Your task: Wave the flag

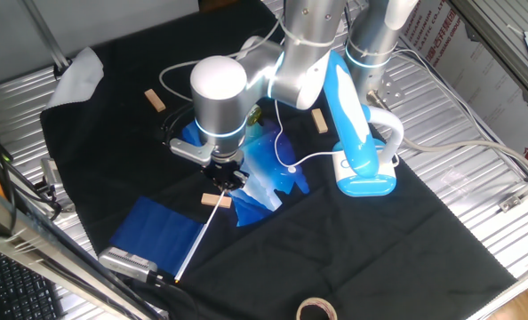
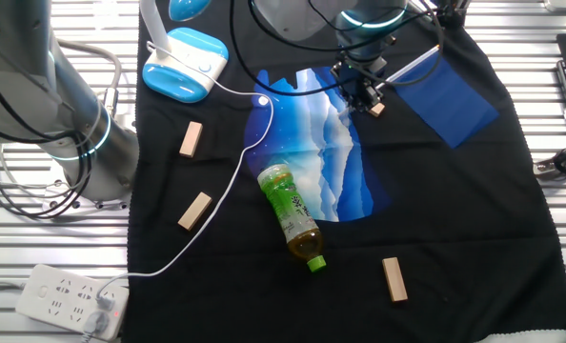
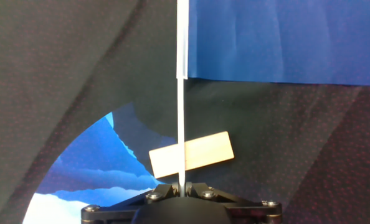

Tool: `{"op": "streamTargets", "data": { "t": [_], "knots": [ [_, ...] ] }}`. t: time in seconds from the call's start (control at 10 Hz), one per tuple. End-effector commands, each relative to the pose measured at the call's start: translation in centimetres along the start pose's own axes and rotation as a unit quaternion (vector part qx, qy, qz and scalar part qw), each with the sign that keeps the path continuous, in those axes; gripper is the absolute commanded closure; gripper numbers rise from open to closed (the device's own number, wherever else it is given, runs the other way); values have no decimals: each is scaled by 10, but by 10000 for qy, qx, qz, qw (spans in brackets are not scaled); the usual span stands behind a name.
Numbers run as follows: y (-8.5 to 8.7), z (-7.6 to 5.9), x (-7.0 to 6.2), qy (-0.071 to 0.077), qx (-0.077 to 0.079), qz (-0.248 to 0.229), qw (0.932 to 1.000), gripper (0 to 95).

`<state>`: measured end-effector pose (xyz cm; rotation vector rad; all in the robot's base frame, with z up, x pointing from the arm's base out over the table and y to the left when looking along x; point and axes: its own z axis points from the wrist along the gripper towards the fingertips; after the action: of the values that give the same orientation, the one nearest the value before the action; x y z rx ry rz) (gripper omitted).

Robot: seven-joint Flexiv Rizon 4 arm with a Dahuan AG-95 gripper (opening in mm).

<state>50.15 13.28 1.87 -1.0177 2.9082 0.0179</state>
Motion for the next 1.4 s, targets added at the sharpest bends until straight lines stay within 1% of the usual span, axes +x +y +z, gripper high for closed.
{"op": "streamTargets", "data": {
  "t": [0.1, 0.4, 0.9, 1.2, 1.4],
  "knots": [
    [0, -3, 0, 0, 10, 8, 10000, 950],
    [3, -10, 0, -31, 21, 53, 10000, 950],
    [10, -31, 3, -47, 41, 143, 9999, 950],
    [11, -39, 6, -46, 63, 173, 9998, 950],
    [8, -44, 8, -33, 63, 181, 9998, 950]
  ]
}}
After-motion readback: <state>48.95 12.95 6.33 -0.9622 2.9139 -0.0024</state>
